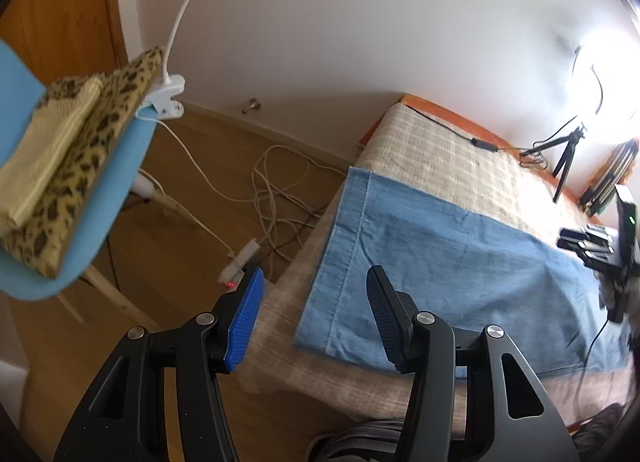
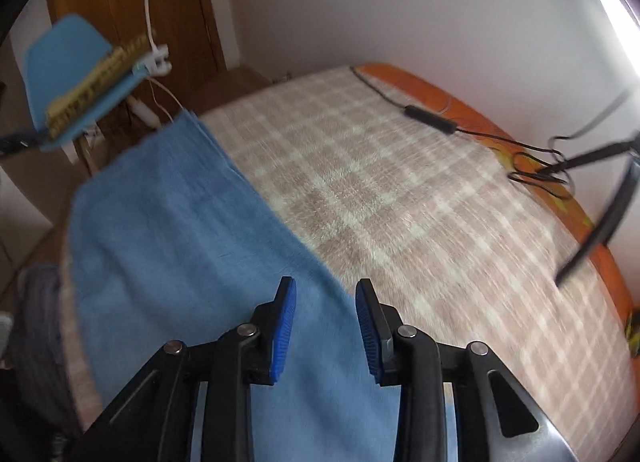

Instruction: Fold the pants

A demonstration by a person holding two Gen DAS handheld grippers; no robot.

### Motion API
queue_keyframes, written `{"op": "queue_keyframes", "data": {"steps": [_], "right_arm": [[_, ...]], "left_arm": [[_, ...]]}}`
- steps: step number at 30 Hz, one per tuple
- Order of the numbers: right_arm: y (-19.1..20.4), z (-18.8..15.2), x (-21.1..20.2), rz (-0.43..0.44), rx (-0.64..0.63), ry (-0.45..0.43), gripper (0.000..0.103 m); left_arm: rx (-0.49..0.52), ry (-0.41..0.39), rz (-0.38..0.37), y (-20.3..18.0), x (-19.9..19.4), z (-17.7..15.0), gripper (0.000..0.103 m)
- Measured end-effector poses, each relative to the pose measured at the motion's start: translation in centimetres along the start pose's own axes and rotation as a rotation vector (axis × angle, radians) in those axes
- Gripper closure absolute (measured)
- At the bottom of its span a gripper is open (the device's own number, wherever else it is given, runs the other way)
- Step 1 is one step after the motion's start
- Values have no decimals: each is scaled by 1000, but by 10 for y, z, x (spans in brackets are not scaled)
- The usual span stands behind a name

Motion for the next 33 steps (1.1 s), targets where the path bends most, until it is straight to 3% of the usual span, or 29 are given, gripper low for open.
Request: {"op": "queue_keyframes", "data": {"steps": [3, 6, 12, 19, 26, 30, 33], "right_arm": [[-15, -18, -46, 23, 70, -48, 69], [-45, -43, -92, -19, 161, -95, 69], [-100, -107, -154, -122, 309, -132, 69], [-135, -157, -170, -194, 420, -122, 69], [-166, -184, -168, -230, 512, -114, 69], [-187, -196, -170, -246, 567, -112, 69], [-208, -201, -167, -282, 596, -111, 69]], "left_arm": [[-9, -22, -21, -4, -9, 0, 50], [-9, -48, -50, -15, -18, 3, 50], [86, -74, -172, -81, -20, 7, 50], [269, -48, -386, -197, -5, 7, 50], [435, 9, -560, -318, 24, -7, 50], [502, 49, -617, -367, 41, -26, 50], [563, 86, -608, -391, 54, -43, 50]]}}
Point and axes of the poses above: each gripper's, at about its wrist camera, not at the fingertips, and x roughly the way its jaws point, y to its left, z to its top, the point moved 2 cm from there along x, roughly the way its jaws point, and after that the axes turned 14 degrees about x, right-handed, at the moved point
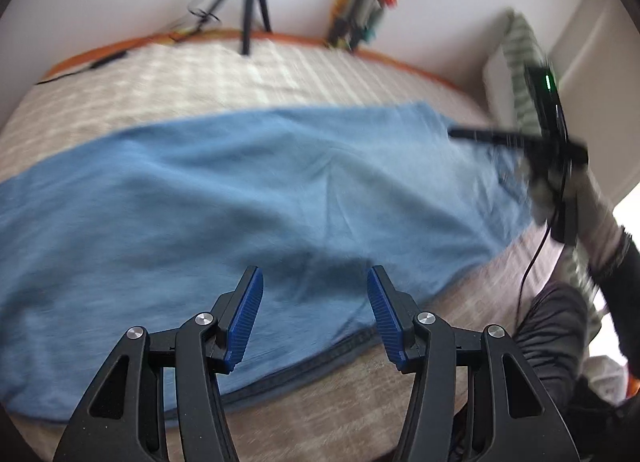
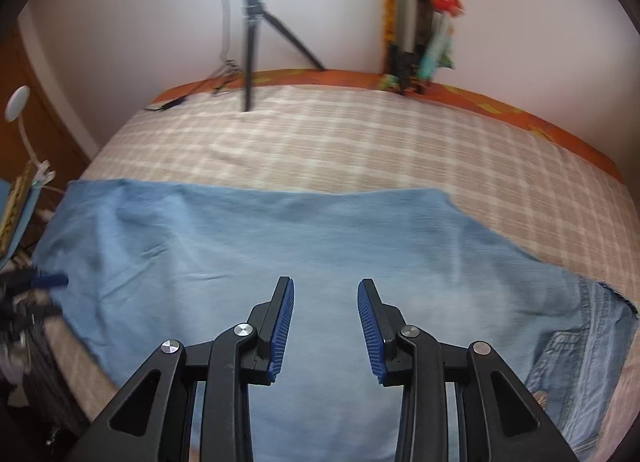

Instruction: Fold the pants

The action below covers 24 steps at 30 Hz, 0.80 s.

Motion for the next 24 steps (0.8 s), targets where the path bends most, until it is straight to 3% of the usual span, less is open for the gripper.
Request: {"op": "queue_keyframes", "data": {"steps": [3, 5, 8, 11, 14, 16, 18, 22, 23, 24], "right_arm": [[-25, 11, 17, 14, 72, 28, 68], [-42, 18, 32, 6, 99, 52, 67], [-63, 27, 46, -129, 87, 46, 68], [-81, 43, 38, -74, 146, 8, 67], [-89, 63, 28, -34, 184, -64, 53], [-93, 74, 35, -11, 195, -56, 43], [-93, 80, 51, 27, 204, 3, 43], [-87, 81, 74, -17, 160, 47, 45], [-84, 81, 74, -16, 151, 39, 50], [-81, 80, 74, 0, 146, 40, 66]], "left_arm": [[18, 65, -16, -6, 17, -9, 50], [52, 64, -4, -12, 15, -14, 50], [87, 94, -11, -14, 5, -26, 50], [95, 102, -11, -13, 1, -34, 50], [48, 97, -9, -6, -8, -38, 50], [-6, 75, -7, 2, -16, -39, 50], [-64, 40, 12, 13, -29, -40, 50], [-200, -28, 51, 45, -62, -51, 50], [-234, -38, 57, 54, -68, -54, 48], [-281, -52, 73, 65, -78, -61, 48]]}}
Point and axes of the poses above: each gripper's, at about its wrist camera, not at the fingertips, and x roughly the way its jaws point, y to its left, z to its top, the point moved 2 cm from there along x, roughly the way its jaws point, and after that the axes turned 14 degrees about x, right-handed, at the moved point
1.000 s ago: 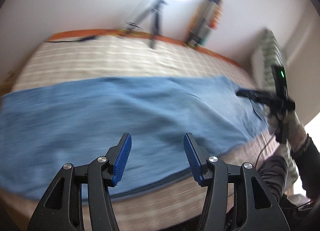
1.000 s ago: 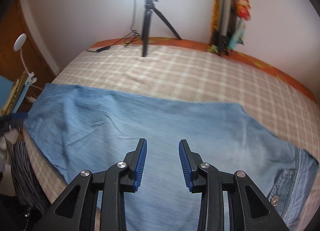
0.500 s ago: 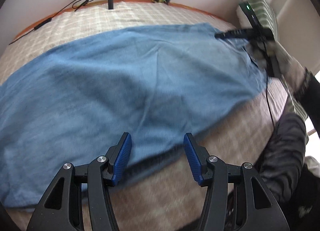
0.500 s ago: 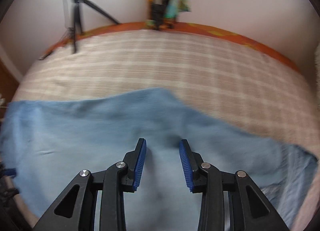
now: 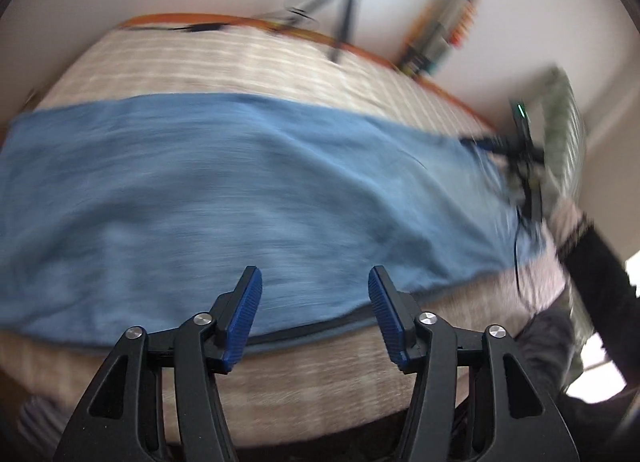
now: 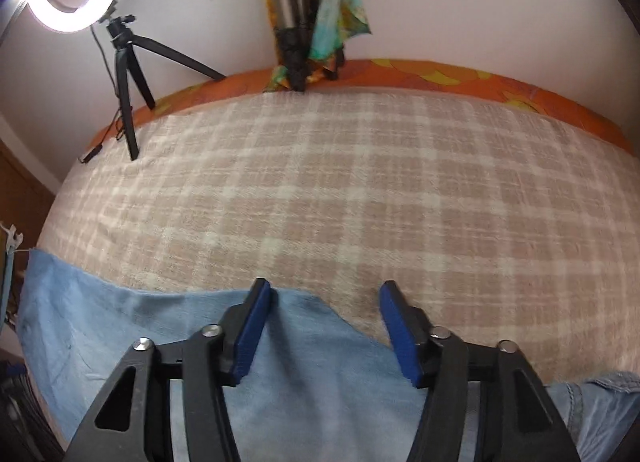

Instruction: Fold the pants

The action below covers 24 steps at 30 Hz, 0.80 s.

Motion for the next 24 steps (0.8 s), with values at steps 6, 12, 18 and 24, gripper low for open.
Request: {"op": "queue_keyframes", "data": {"steps": [6, 12, 18, 24], "right_arm": [[24, -4, 3, -94, -134, -39, 95], [28, -3, 9, -166, -136, -54, 88], [35, -3, -12, -174, -116, -86, 64], [64, -18, -54, -143, -151, -144, 62]], "left_arm": [[-190, -70, 102, 55, -38, -19, 48], [-379, -141, 199, 111, -88, -57, 47], [-663, -249, 199, 172, -121, -102, 46], [-917, -332, 101, 219, -120, -139, 46]]}}
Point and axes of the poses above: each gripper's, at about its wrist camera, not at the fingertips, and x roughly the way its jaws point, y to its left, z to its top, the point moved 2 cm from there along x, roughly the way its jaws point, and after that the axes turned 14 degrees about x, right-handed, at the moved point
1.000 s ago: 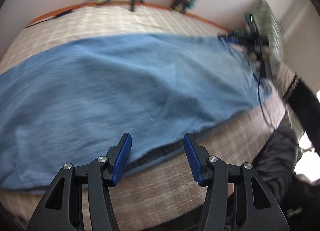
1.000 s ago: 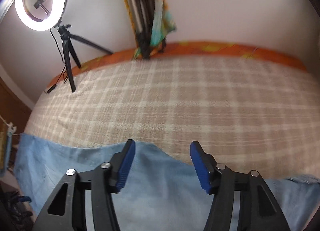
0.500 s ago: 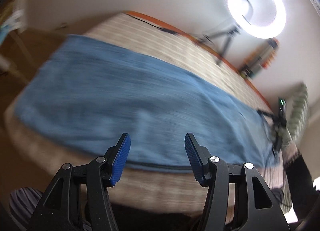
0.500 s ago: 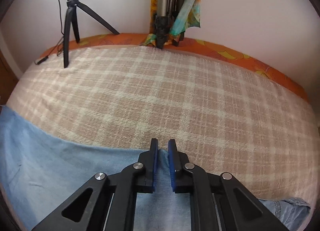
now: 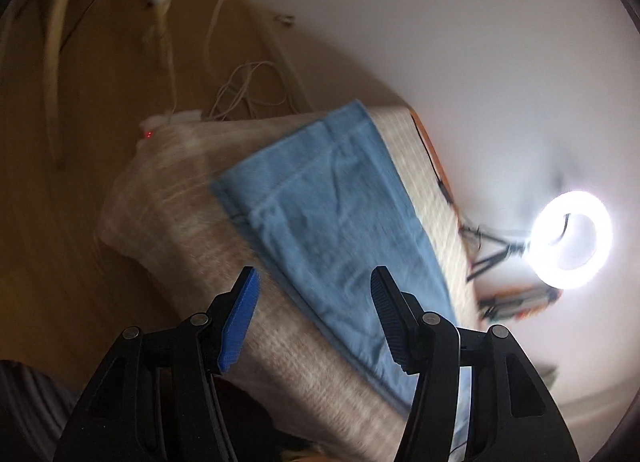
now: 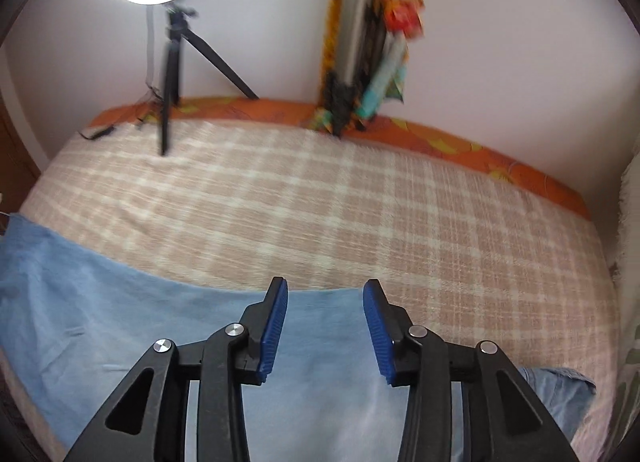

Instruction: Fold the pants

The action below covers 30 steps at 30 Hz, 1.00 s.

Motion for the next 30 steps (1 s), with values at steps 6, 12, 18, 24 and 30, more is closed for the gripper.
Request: {"op": "queue_keyframes", "data": {"steps": [6, 12, 18, 24, 30], "right_arm": [[28, -9, -55, 90, 10, -69, 61], [53, -21, -99, 157, -20, -123, 60], [69, -29, -123, 207, -39, -150, 58], [91, -37, -123, 241, -61, -149, 53], [120, -46, -114, 271, -97, -117, 53]], "left_arm": [[-40, -3, -9, 13, 15, 3, 46], [-31, 7, 15, 12, 32, 3, 46], [-29, -21, -11, 17, 35, 8, 46], [-23, -65, -15, 19, 41, 16, 46], [19, -110, 13, 18, 46, 30, 48]]}}
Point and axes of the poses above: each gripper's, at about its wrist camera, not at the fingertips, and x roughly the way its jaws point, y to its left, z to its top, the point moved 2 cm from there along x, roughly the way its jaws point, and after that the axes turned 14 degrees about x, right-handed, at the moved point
